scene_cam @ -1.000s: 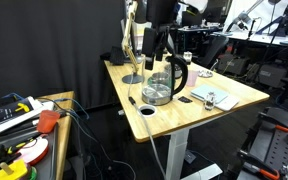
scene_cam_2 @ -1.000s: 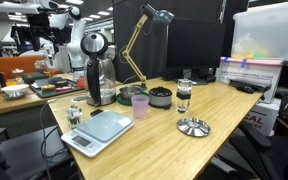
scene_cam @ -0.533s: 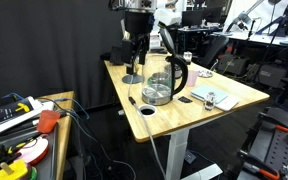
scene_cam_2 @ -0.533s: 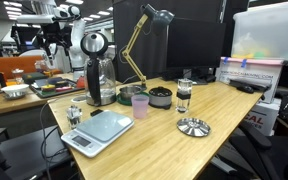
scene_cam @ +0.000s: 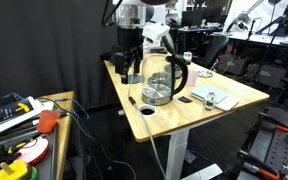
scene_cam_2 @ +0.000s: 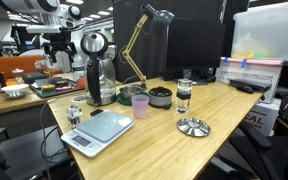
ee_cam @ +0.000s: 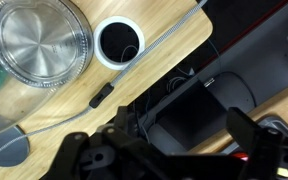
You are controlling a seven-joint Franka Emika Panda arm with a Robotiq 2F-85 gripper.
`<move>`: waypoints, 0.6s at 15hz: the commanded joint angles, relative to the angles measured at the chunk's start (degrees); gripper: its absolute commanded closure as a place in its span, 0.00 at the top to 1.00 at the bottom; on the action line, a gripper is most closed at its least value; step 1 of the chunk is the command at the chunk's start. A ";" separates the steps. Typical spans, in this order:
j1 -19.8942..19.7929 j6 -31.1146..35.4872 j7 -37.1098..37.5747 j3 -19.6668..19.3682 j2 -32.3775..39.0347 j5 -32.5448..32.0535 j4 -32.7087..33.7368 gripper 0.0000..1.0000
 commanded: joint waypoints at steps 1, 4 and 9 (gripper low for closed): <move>1.50 -2.52 2.88 -1.44 2.67 -2.00 3.45 1.00; 1.59 -3.10 3.31 -2.01 4.41 -2.01 4.67 0.74; 1.56 -4.13 6.00 -4.34 8.24 -1.87 8.14 0.39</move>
